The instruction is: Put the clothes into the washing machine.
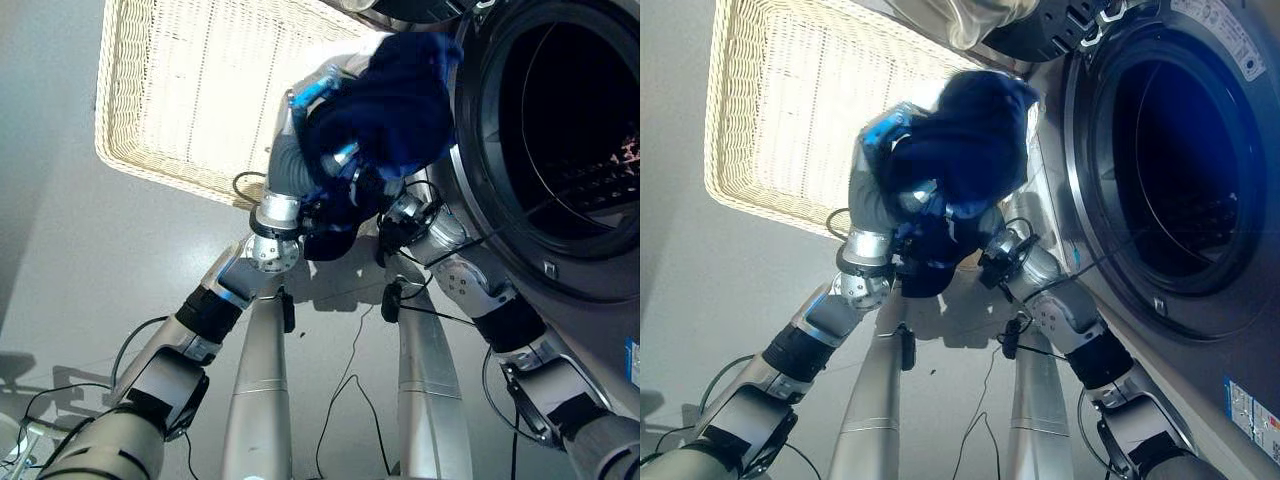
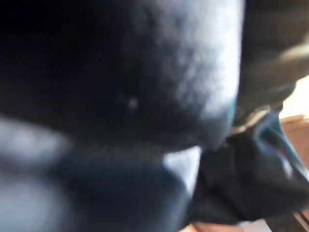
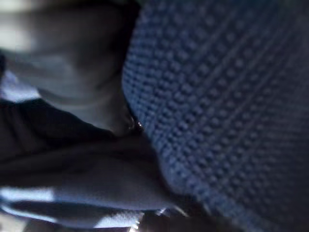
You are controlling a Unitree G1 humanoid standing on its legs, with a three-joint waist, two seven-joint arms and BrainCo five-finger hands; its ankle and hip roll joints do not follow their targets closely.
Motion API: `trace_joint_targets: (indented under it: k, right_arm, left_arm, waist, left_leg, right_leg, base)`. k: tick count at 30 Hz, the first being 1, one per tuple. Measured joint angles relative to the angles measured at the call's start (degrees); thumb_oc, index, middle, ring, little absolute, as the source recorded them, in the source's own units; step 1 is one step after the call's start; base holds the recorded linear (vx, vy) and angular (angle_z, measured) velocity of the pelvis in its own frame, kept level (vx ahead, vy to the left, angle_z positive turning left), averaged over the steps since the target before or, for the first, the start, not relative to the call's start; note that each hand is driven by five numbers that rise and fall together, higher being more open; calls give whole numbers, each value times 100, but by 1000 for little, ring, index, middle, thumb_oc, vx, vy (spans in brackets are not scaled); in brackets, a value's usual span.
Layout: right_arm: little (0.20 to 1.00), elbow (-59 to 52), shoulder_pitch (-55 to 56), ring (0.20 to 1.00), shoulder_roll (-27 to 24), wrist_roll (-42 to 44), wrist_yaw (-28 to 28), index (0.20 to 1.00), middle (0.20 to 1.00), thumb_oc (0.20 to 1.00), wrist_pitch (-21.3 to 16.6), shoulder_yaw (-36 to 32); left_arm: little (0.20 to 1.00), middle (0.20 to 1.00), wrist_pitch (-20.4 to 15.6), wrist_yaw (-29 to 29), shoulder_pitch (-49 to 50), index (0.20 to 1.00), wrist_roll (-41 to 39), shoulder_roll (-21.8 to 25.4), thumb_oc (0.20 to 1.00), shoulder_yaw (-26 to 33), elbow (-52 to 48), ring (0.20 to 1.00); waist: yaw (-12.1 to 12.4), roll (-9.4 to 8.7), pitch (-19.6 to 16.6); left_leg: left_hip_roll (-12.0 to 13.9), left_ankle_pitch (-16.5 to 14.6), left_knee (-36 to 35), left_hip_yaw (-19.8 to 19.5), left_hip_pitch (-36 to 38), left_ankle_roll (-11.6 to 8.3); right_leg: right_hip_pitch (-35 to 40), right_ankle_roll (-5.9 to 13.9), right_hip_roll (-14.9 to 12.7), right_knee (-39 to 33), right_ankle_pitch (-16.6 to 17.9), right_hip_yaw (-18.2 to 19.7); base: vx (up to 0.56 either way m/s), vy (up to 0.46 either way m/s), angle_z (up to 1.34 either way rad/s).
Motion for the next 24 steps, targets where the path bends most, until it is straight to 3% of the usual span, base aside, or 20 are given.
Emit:
trace_joint_targets:
  k: [4, 8, 10, 16, 24]
  right_arm:
    - [200, 2, 63, 200, 101, 0, -23, 200, 200, 200, 1, -5]
    - [200, 4, 28, 200, 132, 30, -45, 200, 200, 200, -51, -22]
    - [200, 4, 35, 200, 146, 34, -81, 200, 200, 200, -103, -32]
    - [200, 5, 51, 200, 153, 230, -167, 200, 200, 200, -391, -140]
    - [200, 7, 56, 200, 168, 452, -248, 200, 200, 200, -1075, -503]
  left_arm:
    - [1000, 1000, 140, 651, 39, 1000, 255, -41, 1000, 191, -40, 1000]
    - [1000, 1000, 508, 1746, 49, 1000, 853, 26, 1000, 438, -35, 1000]
    - [1000, 1000, 655, 1888, 37, 1000, 947, 63, 1000, 436, -36, 1000]
    - [1000, 1000, 1077, 1757, 12, 1000, 1020, 182, 1000, 429, -33, 1000]
    - [1000, 1000, 1241, 1342, 4, 1000, 716, 218, 1000, 429, 36, 1000]
  waist:
    - [55, 0, 0]
    - [57, 0, 0]
    - [56, 0, 0]
    - [55, 1, 0]
    - [57, 1, 0]
  left_leg:
    - [-12, 0, 23, -30, 0, -1]
    - [-16, 0, 39, -104, 0, -20]
    - [-26, 2, 46, -122, 0, -24]
    - [-31, -9, 52, -118, 0, -39]
    - [-32, -12, 58, -116, -2, -41]
  right_leg:
    - [10, 17, -5, 41, -25, -3]
    - [23, -10, -33, 107, -79, -90]
    - [23, -13, -46, 133, -103, -107]
    - [20, -11, -56, 134, -138, -115]
    - [21, -26, -60, 141, -129, -115]
  base:
    - [-6, -35, 3]
    - [2, -8, 6]
    - [3, -2, 6]
    - [1, 1, 1]
    - [0, 0, 0]
